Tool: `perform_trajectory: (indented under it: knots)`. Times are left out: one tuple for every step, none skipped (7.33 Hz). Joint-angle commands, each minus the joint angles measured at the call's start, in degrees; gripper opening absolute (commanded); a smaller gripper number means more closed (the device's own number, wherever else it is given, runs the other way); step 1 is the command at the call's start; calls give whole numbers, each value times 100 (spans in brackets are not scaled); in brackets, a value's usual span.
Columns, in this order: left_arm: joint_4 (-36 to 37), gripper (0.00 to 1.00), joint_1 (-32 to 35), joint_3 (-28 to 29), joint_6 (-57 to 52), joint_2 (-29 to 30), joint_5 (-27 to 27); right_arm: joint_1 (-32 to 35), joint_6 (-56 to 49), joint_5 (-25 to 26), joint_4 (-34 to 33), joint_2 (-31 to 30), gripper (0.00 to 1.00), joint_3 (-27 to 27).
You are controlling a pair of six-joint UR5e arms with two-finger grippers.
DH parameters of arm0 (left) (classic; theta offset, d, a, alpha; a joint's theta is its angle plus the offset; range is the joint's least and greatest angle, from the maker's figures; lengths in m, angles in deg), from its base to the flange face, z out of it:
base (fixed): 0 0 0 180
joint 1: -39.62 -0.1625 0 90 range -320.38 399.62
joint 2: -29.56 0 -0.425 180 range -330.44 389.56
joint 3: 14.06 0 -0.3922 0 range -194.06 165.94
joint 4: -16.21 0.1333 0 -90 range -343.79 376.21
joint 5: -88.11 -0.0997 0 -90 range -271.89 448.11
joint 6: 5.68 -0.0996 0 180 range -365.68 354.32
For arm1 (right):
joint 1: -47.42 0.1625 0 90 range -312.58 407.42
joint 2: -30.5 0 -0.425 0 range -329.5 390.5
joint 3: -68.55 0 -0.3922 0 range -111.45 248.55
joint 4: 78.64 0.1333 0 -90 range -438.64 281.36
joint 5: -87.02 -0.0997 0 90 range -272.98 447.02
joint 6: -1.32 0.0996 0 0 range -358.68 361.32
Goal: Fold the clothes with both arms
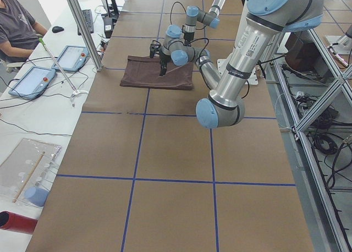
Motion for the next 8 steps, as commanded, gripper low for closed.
perform_trajectory:
  knots:
    - [-9,100,1,0,-28,-39,0,-131,6,41,39,3,77,37]
    - [-18,100,1,0,-19,-48,0,-211,-3,111,39,-6,73,37]
    - [-9,100,1,0,-19,-48,0,-246,-11,147,39,-6,57,37]
    - [-9,100,1,0,-19,-48,0,-247,-29,147,39,-6,47,37]
    - [-9,100,1,0,-19,-48,0,-247,-64,147,48,-14,37,37]
    - [-9,100,1,0,-19,-48,0,-247,-73,138,39,-14,34,37]
    - [-9,100,1,0,-11,-48,-9,-247,-90,138,48,-23,32,37]
    - [-9,100,1,0,-10,-48,-9,-247,-91,138,48,-32,28,37]
